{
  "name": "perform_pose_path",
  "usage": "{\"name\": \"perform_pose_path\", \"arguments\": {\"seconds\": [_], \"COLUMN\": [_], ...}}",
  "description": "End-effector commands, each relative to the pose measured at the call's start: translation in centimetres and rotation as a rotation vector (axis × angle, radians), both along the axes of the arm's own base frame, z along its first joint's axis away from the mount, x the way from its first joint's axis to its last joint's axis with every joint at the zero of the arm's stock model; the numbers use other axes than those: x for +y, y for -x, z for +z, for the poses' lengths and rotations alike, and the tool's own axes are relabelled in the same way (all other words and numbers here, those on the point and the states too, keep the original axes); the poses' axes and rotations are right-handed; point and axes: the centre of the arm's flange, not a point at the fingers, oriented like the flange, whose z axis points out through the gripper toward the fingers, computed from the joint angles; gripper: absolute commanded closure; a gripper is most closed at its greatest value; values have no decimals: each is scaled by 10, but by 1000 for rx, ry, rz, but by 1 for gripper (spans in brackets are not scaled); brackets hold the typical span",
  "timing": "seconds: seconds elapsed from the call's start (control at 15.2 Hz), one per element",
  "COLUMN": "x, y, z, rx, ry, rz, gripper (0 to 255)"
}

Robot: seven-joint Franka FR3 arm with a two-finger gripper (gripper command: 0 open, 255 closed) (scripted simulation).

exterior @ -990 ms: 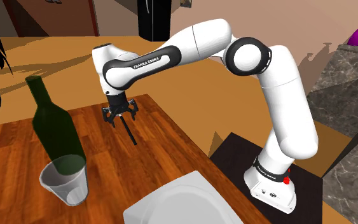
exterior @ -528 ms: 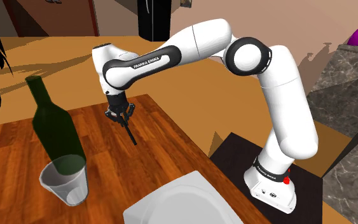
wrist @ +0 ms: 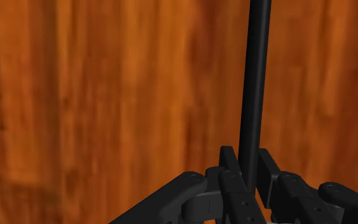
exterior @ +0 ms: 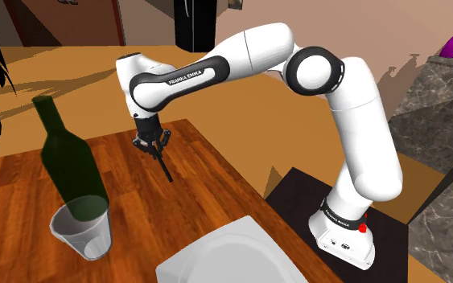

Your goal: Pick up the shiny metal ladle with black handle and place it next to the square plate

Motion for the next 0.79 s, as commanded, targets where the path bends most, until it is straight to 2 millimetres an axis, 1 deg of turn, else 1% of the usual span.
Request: {"name": "perform_pose_path", "arguments": {"seconds": [0.0, 0.73], "x": [0, 0], "y": [0, 0], "z": [10, 68], "rx": [0, 0], "ry": [0, 0], "rz": [0, 0], "gripper": [255, 255]}}
